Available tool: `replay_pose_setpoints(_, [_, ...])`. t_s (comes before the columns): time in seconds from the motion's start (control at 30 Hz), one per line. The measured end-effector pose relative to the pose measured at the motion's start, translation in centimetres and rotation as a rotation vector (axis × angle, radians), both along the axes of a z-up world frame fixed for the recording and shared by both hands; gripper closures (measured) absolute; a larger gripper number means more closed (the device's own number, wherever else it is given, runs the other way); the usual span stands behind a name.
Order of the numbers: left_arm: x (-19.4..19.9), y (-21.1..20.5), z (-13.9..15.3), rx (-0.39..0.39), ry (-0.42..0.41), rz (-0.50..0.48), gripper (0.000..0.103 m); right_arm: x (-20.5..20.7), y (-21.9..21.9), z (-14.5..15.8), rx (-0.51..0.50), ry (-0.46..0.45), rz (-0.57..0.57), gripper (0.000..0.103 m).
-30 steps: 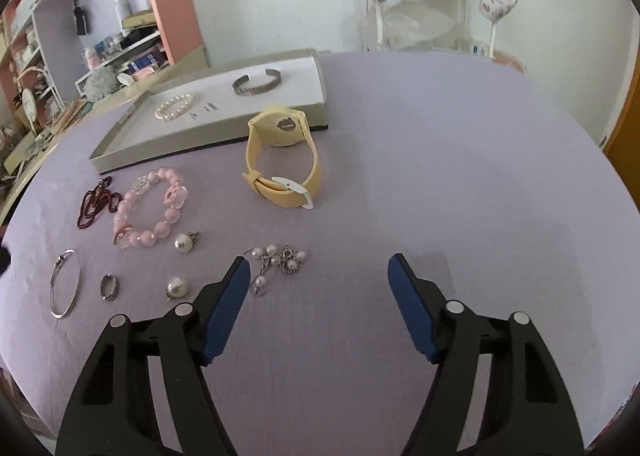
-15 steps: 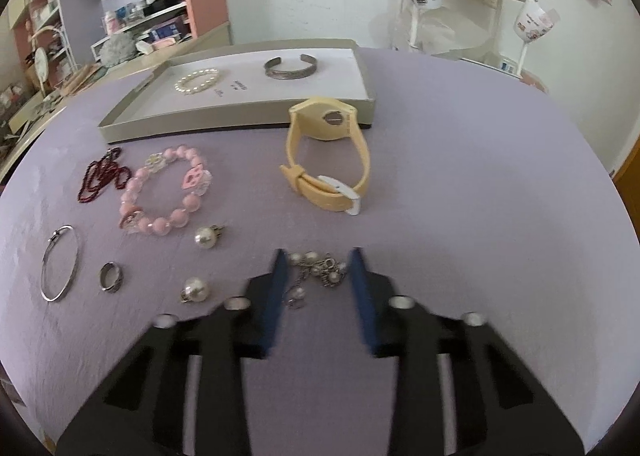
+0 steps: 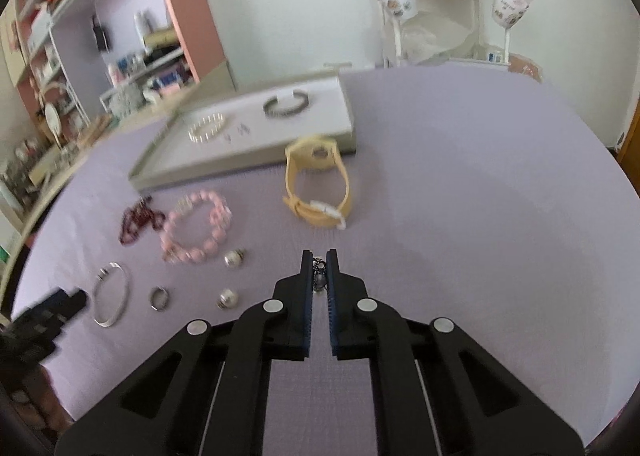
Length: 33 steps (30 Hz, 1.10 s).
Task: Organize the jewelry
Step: 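Grasp the small silver earrings with the right tool, then carry the silver earrings toward the tray with the right tool while the left tool grasps the silver hinged bangle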
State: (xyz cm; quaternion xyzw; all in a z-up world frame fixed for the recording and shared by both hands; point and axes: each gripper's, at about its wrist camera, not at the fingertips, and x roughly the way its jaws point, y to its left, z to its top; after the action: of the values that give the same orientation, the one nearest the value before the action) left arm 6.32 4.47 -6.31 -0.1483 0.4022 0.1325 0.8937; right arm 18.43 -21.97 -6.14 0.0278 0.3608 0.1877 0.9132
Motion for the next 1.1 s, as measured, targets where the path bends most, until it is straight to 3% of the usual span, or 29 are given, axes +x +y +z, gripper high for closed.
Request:
replay_pose_setpoints(0.2, [-0.2, 0.7, -0.4, -0.001, 0.007, 0.024, 0.014, -0.6, -0.7, 1.8, 0.061, -0.033, -0.003, 0.096])
replay_pose_setpoints(0.43, [1.0, 1.6, -1.7, -0.026, 0.059, 0.033, 0.051, -0.9, -0.2, 2.8, 0.081, -0.047, 0.007, 0.096])
replay_pose_setpoints(0.6, [1.5, 1.1, -1.8, 0.010, 0.062, 0.016, 0.065, -1.0, -0.2, 2.8, 0.084, -0.045, 0.003, 0.096])
replay_pose_setpoints(0.7, [1.5, 1.1, -1.8, 0.013, 0.064, 0.021, 0.058, -1.2, -0.2, 2.8, 0.083, -0.045, -0.001, 0.096])
replay_pose_setpoints(0.83, [1.3, 1.1, -1.5, -0.016, 0.036, 0.014, 0.030, -1.2, -0.2, 2.6, 0.077, -0.041, -0.005, 0.096])
replay_pose_setpoints(0.93, [1.8, 0.6, -1.2, -0.028, 0.020, -0.004, 0.024, -1.2, -0.4, 2.4, 0.073, -0.034, -0.013, 0.096])
replay_pose_setpoints(1.1, [3.2, -0.8, -2.2, 0.033, 0.069, -0.025, 0.024, -1.2, -0.6, 2.4, 0.068, -0.030, -0.019, 0.096])
